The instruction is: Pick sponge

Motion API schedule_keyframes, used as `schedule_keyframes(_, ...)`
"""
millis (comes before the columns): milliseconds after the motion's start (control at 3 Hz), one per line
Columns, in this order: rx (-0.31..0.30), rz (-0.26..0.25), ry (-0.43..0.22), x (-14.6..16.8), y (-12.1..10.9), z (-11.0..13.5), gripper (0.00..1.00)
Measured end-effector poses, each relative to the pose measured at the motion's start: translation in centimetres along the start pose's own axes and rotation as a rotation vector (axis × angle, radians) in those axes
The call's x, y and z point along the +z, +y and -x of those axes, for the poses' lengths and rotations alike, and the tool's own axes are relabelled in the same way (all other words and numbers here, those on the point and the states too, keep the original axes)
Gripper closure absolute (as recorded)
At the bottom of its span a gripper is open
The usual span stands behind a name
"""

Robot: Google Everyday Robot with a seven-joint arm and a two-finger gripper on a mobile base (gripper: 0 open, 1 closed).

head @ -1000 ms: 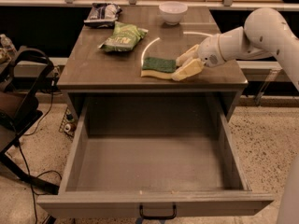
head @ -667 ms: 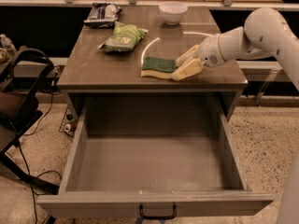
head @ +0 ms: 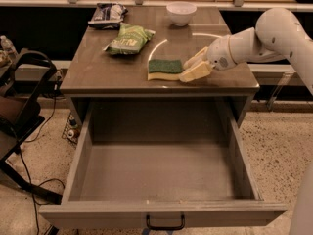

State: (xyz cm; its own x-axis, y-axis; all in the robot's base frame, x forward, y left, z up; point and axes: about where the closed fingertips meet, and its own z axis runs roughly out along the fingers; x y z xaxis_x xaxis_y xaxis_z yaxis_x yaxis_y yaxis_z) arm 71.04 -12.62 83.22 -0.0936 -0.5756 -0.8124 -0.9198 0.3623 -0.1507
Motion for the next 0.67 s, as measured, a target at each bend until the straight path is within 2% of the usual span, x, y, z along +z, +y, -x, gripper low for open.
schedule_keyframes(667, 0.000, 0.000, 0.000, -0.04, -0.01, 0.07, 0.28)
